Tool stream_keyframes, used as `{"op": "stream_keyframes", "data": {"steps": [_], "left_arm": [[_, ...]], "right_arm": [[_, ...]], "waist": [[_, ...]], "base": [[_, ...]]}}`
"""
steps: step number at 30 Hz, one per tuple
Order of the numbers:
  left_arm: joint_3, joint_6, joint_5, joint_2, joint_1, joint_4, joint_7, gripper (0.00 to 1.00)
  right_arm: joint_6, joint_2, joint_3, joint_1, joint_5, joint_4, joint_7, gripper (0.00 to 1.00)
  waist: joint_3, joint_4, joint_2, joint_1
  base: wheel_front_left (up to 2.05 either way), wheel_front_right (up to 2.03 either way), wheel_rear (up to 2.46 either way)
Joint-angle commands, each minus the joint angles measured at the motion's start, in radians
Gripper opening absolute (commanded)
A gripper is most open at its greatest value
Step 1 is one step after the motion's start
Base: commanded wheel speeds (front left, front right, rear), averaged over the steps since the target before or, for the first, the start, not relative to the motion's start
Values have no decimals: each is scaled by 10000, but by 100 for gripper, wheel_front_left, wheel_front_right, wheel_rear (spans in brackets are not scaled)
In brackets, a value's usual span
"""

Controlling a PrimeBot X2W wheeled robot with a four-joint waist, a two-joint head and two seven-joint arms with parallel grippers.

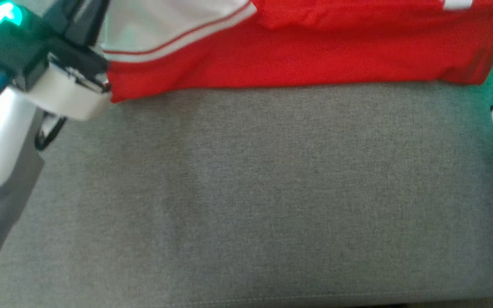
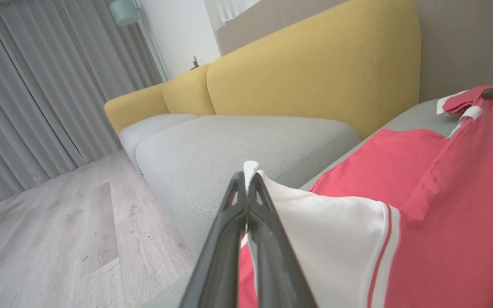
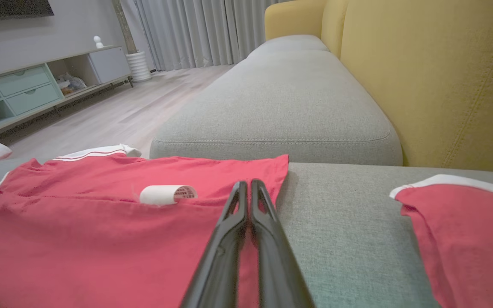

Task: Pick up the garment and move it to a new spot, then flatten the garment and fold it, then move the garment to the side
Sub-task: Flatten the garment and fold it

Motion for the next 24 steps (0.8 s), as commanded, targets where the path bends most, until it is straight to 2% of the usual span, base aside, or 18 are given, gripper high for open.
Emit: {"op": "stream_keyframes", "data": {"steps": [1,3,4,5,6,7,8,12,17,21,24], "left_arm": [[267,-31,52,409,-490,53,-34,0],[87,-41,-39,364,-716,479,9,0],[2,-45,-118,337,-780,670,12,4],[-49,-47,-204,309,-818,852,8,38],[-49,-47,-204,309,-818,852,8,38],[-94,-49,-285,282,-821,1021,5,77],[-95,-48,-332,255,-811,1139,-16,100],[107,312,-614,65,-242,1387,-104,100],[372,795,-1406,-207,1205,1219,-88,100],[606,1398,-2086,-254,2407,1036,448,100],[702,1690,-2426,-211,2906,1032,942,100]], "right_arm": [[-7,-138,149,-69,-71,-80,-57,0],[-7,-57,318,-346,-130,128,-57,0],[-7,10,378,-458,-135,229,-57,82],[-7,89,392,-563,-134,313,-57,100],[-7,89,392,-563,-134,313,-57,100],[-7,174,380,-646,-147,372,-57,100],[-7,250,373,-701,-176,410,-57,100],[-7,537,214,-607,-321,375,-57,100],[-7,814,-160,-49,-454,158,-57,100],[-7,1029,-283,400,-485,1,-57,100],[-7,1123,-309,543,-482,-31,-57,100]], "waist": [[243,-166,0,-2],[342,-211,0,-2],[368,-230,0,-2],[386,-246,0,-2],[386,-246,0,-2],[391,-259,0,-2],[385,-269,0,-2],[186,-292,0,-2],[-165,-282,0,-2],[-385,-356,0,-2],[-445,-416,0,-2]], "base": [[0,0,0],[0,0,0],[0,0,0],[0,0,0],[0,0,0],[0,0,0],[0,0,0],[0,0,0],[0,0,0],[0,0,0],[0,0,0]]}}
